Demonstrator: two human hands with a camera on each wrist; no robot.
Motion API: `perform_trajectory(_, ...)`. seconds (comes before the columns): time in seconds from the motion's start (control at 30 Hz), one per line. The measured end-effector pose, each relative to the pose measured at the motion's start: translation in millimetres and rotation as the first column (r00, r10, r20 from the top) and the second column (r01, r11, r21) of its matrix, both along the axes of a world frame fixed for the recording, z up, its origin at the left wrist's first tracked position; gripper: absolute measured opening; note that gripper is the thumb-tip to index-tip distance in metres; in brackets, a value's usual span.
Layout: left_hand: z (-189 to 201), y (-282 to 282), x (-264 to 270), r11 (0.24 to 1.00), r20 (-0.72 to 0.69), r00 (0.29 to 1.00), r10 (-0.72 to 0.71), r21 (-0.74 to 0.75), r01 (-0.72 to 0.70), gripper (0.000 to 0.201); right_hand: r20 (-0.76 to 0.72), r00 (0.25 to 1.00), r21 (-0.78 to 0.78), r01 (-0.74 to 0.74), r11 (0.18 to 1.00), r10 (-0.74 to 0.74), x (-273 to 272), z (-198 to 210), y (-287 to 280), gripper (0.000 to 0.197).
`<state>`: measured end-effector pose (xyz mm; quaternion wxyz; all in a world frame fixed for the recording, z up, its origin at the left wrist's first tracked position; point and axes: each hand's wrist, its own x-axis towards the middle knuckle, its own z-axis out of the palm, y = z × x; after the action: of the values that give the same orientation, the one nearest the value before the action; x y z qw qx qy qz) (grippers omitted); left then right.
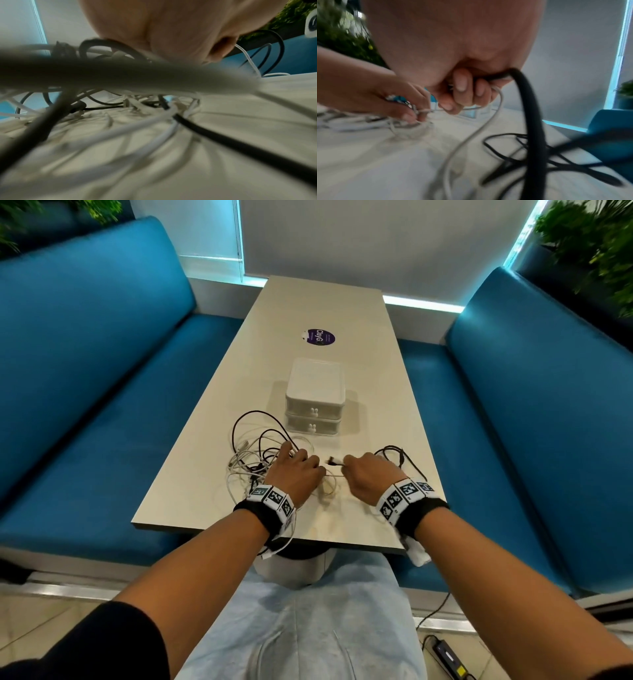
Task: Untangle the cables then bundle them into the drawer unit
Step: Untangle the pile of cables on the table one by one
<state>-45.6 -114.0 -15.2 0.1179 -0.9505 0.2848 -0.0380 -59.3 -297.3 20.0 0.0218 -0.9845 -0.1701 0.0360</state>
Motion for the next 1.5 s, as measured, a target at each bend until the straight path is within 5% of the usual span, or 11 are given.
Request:
perform_trajectory(0.23, -7, -6, 2, 0.998, 0.043, 0.999, 0.031, -0.048, -0.029, 0.015, 0.028, 0.969, -0.128, 0.247, 0.961, -0.245, 1, -14, -29, 0.023)
perform_trajectory(0.43, 1, -13, 4, 0.996, 0.057, 0.998, 0.037, -0.087, -0.032, 0.021, 0.066, 0.973, 0.104, 0.215, 0.971, -0.222, 8, -22, 5, 0.022)
perform_trajectory(0.63, 5, -14, 4, 0.981, 0.008, 0.999, 0.051, -0.19, -0.049, 0.03, -0.125, 0.978, 0.278, 0.195, 0.941, -0.166, 13, -31, 23, 0.022)
perform_trajectory(0.9, -6, -12, 7, 0.965, -0.014, 0.997, 0.073, -0.251, -0.074, 0.025, -0.04, 0.986, 0.048, 0.162, 0.986, -0.16, 10, -24, 0, 0.024)
perform_trajectory(1.17, -13, 6, 12, 0.953, -0.039, 0.995, 0.093, -0.285, -0.101, 0.028, -0.045, 0.903, -0.116, 0.42, 0.9, -0.428, 8, -12, -63, 0.027)
perform_trajectory(1.37, -15, 3, 13, 0.953, -0.075, 0.993, 0.089, -0.284, -0.107, 0.025, -0.017, 0.897, -0.038, 0.441, 0.897, -0.442, 3, -14, -44, 0.032)
perform_trajectory(1.5, -16, -2, 12, 0.964, -0.07, 0.993, 0.096, -0.242, -0.11, 0.027, 0.086, 0.951, -0.003, 0.298, 0.955, -0.297, 4, -12, -11, 0.035)
